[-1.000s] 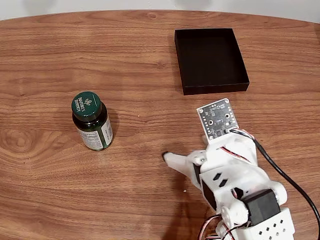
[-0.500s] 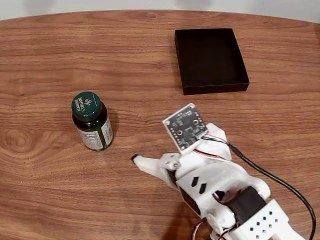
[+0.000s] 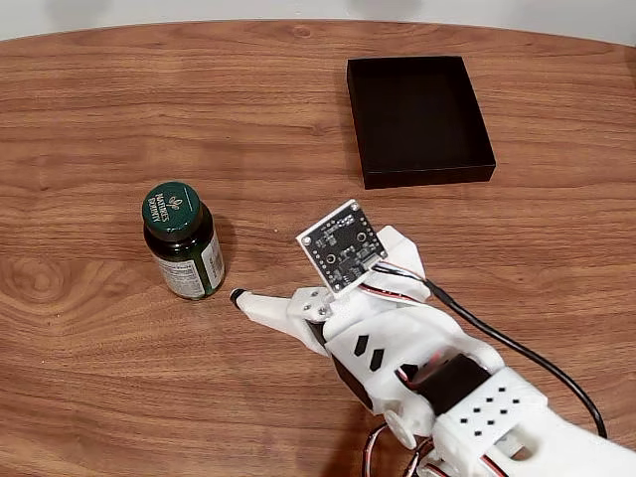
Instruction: Pick up the pill bottle and place it in the black box.
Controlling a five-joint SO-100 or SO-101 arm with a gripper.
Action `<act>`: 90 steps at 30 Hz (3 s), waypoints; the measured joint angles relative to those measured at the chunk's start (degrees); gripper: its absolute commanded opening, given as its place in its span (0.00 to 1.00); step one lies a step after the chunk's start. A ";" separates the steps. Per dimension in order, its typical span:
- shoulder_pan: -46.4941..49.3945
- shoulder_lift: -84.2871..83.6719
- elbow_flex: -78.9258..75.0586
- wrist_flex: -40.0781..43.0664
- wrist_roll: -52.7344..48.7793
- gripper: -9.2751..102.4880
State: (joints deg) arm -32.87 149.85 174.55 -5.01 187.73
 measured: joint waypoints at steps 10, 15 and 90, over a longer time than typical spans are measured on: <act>-1.32 -16.00 -3.08 -13.27 0.00 0.39; -3.43 -23.38 -6.42 -18.63 0.00 0.38; -8.53 -77.43 -38.23 -52.82 -8.26 0.21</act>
State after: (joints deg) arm -41.40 72.42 136.32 -57.83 179.47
